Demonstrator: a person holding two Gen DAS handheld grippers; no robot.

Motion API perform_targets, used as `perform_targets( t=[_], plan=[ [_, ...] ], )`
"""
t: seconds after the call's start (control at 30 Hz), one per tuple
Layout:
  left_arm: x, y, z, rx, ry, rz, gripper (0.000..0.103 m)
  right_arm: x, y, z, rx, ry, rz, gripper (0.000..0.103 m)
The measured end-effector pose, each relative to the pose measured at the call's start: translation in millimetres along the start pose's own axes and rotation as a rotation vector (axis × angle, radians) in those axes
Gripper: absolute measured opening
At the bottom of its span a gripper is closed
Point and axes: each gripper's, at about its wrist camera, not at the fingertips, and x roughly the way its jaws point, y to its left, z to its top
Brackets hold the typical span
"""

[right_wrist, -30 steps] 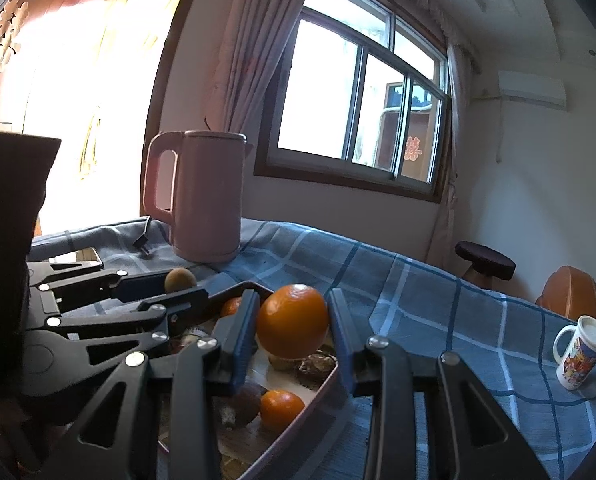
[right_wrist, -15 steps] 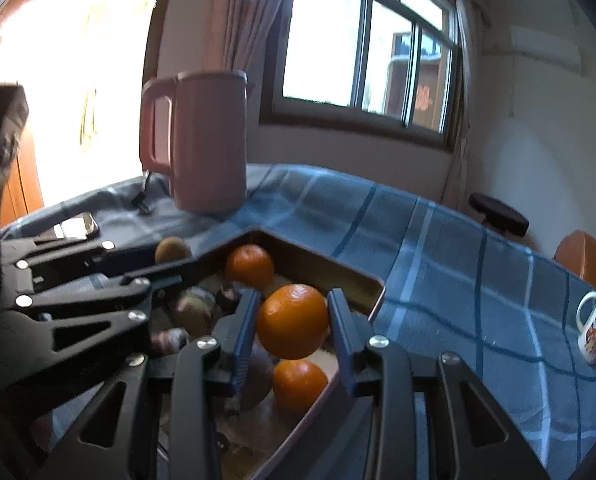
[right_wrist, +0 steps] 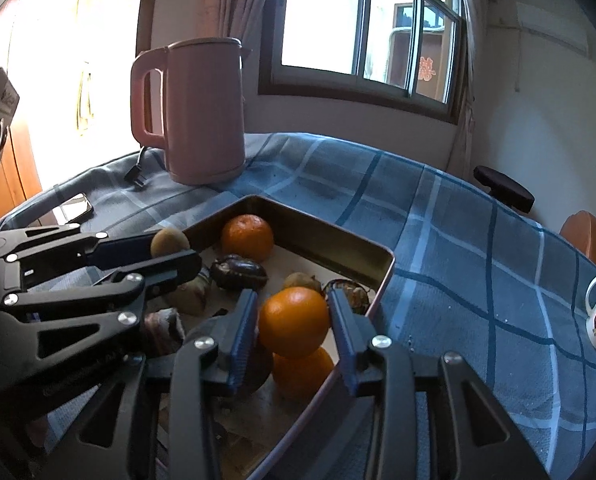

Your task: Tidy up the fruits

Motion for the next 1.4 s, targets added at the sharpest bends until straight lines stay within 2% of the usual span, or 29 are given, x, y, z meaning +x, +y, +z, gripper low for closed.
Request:
perform_targets(
  t=[0.2, 0.3, 0.53, 0.67, 0.77, 0.87, 1.03, 1.4],
  plan=[
    [-1, 2, 0, -0.004, -0.007, 0.005, 0.033, -2, -2, 0, 0.014, -0.007, -0.003, 0.05],
    [-4, 2, -1, -0.002, -0.019, 0.027, 0.039, -6, -2, -1, 0.014, -0.023, -0.012, 0.052],
    [-9, 8, 0, -0.015, -0.039, 0.048, 0.057, -13, -8, -2, 0.043, -0.059, -0.045, 0.066],
    [-15, 8, 1, -0.013, -0.061, 0.041, 0.059, -22, -7, -3, 0.043, -0.099, -0.069, 0.069],
    [-22, 7, 3, -0.015, -0.082, 0.03, 0.062, -33, -8, -2, 0.051, -0.137, -0.095, 0.076],
    [-31, 6, 3, -0.017, -0.111, 0.03, 0.07, -46, -9, 0, 0.044, -0.163, -0.122, 0.08],
    [-42, 2, 5, -0.002, -0.138, 0.023, 0.071, -65, -10, 0, 0.054, -0.203, -0.154, 0.088],
    [-63, -2, 8, 0.002, -0.193, 0.016, 0.072, -103, -15, 0, 0.072, -0.277, -0.22, 0.095]
  ],
)
